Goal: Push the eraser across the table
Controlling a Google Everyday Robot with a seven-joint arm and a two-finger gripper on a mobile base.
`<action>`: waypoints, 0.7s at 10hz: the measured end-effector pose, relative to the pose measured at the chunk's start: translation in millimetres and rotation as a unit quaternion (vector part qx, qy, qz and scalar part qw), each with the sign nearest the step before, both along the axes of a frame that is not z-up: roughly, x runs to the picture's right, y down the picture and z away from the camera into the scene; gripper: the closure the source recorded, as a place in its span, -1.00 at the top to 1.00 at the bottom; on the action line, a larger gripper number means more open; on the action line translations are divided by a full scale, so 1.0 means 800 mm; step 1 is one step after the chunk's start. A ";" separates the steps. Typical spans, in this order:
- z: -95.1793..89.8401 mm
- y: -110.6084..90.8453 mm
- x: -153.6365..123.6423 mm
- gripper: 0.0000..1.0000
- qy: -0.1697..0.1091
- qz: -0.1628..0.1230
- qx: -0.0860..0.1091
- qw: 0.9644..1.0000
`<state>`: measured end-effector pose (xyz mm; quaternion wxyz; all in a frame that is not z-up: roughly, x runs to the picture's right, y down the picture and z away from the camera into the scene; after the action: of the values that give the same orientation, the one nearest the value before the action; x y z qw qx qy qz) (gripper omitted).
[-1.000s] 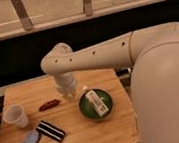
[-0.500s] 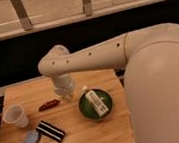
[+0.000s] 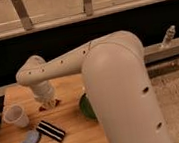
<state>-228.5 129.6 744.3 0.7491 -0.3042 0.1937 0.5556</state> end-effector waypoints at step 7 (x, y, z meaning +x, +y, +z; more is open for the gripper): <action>0.029 0.031 0.020 -1.00 0.017 0.003 -0.027 0.999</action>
<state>-212.3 154.0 767.6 0.7353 -0.3154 0.2204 0.5580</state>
